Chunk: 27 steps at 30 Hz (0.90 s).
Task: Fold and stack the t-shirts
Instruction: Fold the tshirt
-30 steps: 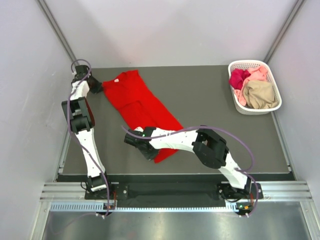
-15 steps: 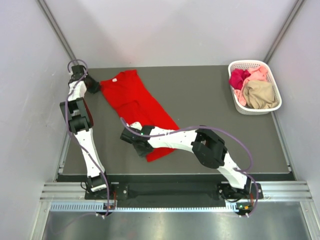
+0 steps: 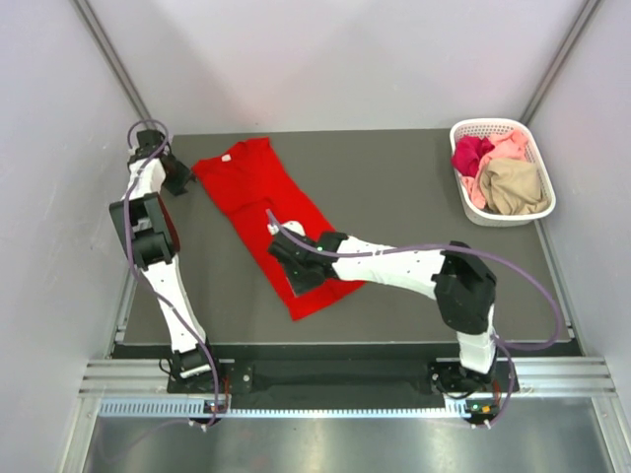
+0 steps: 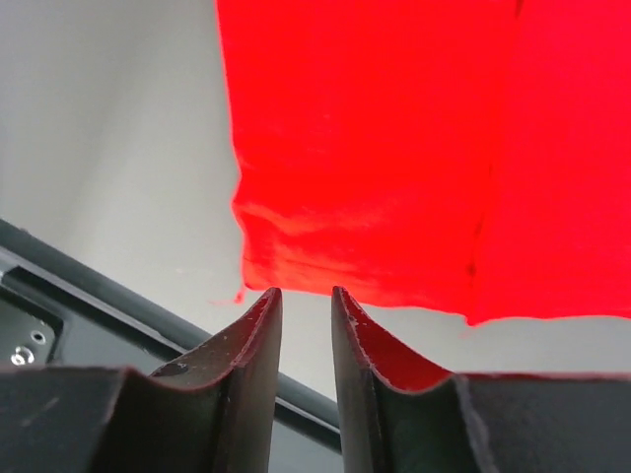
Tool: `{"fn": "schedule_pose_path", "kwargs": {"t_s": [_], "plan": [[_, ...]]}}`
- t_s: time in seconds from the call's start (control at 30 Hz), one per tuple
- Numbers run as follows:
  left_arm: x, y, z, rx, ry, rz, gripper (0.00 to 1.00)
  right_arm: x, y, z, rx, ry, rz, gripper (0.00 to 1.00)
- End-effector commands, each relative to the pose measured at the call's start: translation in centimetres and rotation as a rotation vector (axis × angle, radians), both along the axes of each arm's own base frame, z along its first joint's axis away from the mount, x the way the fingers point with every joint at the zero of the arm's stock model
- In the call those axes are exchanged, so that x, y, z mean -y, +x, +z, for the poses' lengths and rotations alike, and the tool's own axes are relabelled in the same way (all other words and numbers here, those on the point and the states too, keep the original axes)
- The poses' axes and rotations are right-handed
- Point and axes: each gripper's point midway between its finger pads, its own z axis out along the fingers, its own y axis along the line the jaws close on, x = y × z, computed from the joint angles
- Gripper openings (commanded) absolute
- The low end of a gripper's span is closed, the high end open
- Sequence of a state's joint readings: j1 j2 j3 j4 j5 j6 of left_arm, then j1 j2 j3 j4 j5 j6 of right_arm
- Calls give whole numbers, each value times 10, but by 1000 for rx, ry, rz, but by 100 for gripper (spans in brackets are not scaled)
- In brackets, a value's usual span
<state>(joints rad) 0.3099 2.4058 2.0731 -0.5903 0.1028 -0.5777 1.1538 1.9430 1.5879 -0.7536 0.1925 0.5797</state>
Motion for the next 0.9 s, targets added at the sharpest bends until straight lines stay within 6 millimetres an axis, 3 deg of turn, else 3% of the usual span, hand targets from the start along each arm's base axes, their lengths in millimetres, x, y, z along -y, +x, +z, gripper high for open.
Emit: {"fn": "schedule_pose_path", "kwargs": {"t_s": [0.0,0.03,0.07,0.1,0.13,0.17,0.2,0.23,0.3,0.37,0.4,0.47,0.5,0.53,0.57,0.63,0.7,0.87], "plan": [[7,-45,31,-66,-21,33,46,24,17,18,6,58,-26,27],[18,-56,29,-93,-64,29,46,30,23,19,0,76,-42,28],[28,-62,46,-57,-80,22,46,38,31,21,-5,95,-62,29],[44,-80,23,-86,-106,-8,46,55,46,24,-9,120,-87,31],[49,-89,24,-89,-104,-5,47,65,55,27,-9,132,-99,32],[53,-95,43,-43,-94,-12,48,73,62,28,-12,147,-108,33],[62,-114,30,-76,-111,-16,48,89,75,30,-33,187,-111,35],[70,-115,49,-19,-129,-40,49,96,81,31,-44,211,-101,35],[88,-133,43,-30,-175,-77,49,120,93,29,-66,234,-99,37],[109,-151,52,2,-212,-163,49,134,96,26,-100,274,-96,40],[119,-158,54,9,-221,-197,49,150,104,18,-121,289,-117,40],[134,-173,68,56,-229,-256,49,159,108,12,-154,327,-116,41],[146,-190,59,30,-261,-283,49,166,108,4,-190,344,-112,41],[155,-198,69,63,-274,-304,49,167,109,0,-203,352,-106,41],[165,-213,57,48,-313,-306,49,169,109,-5,-224,355,-103,41],[191,-230,65,79,-339,-373,49,172,108,-21,-285,369,-98,39],[214,-251,53,38,-331,-430,50,174,102,-35,-340,379,-100,37],[240,-283,47,29,-382,-493,50,174,94,-53,-394,394,-105,33]]}}
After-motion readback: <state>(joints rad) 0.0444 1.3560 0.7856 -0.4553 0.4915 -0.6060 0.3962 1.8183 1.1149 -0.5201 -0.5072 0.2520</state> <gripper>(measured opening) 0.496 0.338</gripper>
